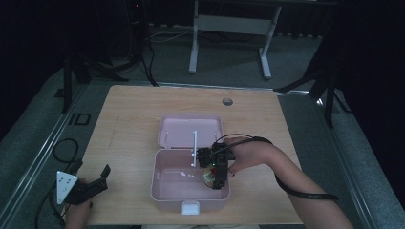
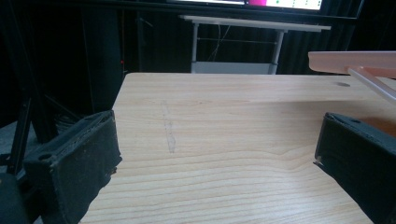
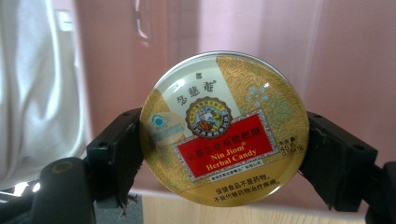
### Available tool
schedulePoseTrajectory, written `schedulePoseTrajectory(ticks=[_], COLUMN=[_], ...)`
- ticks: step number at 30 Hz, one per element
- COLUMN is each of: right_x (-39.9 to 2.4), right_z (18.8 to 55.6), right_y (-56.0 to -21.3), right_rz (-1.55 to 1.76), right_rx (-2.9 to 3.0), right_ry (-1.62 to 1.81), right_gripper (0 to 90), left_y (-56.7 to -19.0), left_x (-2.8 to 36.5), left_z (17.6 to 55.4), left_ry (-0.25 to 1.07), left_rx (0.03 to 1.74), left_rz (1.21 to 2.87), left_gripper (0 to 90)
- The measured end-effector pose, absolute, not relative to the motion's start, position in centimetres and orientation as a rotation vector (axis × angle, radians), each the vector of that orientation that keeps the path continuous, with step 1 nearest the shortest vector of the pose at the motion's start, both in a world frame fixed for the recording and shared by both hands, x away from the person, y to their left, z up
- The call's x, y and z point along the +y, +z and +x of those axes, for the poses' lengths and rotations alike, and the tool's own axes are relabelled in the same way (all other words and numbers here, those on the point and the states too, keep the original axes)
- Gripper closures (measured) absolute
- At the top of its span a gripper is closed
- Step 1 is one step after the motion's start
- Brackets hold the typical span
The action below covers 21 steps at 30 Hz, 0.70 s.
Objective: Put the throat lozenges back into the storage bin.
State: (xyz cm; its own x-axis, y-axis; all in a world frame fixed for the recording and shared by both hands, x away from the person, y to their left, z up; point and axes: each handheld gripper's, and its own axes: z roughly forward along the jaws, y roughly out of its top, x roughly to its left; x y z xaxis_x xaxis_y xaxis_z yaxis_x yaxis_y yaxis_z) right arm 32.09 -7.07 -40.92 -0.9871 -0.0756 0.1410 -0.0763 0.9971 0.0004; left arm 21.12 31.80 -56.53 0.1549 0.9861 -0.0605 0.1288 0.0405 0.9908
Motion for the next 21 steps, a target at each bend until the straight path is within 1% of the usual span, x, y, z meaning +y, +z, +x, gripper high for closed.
schedulePoseTrajectory(ticks=[13,21], right_x=[-6.6,-6.0], right_z=[32.6,32.7], right_y=[-44.4,-45.5], right_rz=[0.141,0.164], right_rx=[-2.985,-2.977], right_ry=[0.015,0.019], right_gripper=[20.3,20.3], left_y=[-56.5,-56.5], left_x=[31.8,31.8], left_z=[21.1,21.1], left_ry=[0.990,0.988], left_rx=[1.204,1.203], left_rz=[1.335,1.334], left_gripper=[0.3,0.3])
